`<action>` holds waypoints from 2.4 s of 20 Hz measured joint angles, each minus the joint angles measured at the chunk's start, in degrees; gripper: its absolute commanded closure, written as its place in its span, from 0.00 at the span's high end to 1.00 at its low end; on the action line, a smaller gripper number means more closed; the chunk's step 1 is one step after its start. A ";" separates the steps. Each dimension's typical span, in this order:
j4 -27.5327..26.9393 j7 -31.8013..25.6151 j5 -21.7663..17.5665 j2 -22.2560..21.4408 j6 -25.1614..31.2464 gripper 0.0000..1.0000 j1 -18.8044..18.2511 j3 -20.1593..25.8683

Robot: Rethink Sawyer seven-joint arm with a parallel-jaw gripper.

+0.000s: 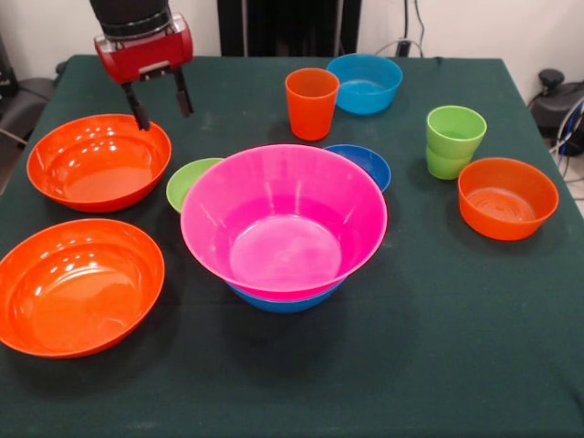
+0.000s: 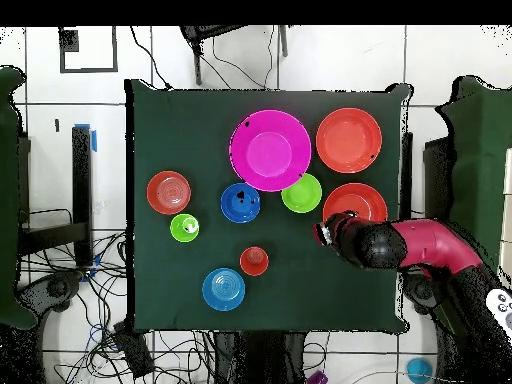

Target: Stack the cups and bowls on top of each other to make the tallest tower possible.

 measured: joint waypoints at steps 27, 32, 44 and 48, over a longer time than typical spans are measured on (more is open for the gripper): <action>-2.64 0.00 -3.37 7.09 -2.82 1.00 1.89 -1.50; -2.63 0.00 -3.39 6.62 -2.82 1.00 1.90 -1.57; -2.64 0.00 -1.53 2.24 -2.18 1.00 1.01 -1.59; -2.71 0.00 -0.67 1.10 -1.34 1.00 0.71 -1.59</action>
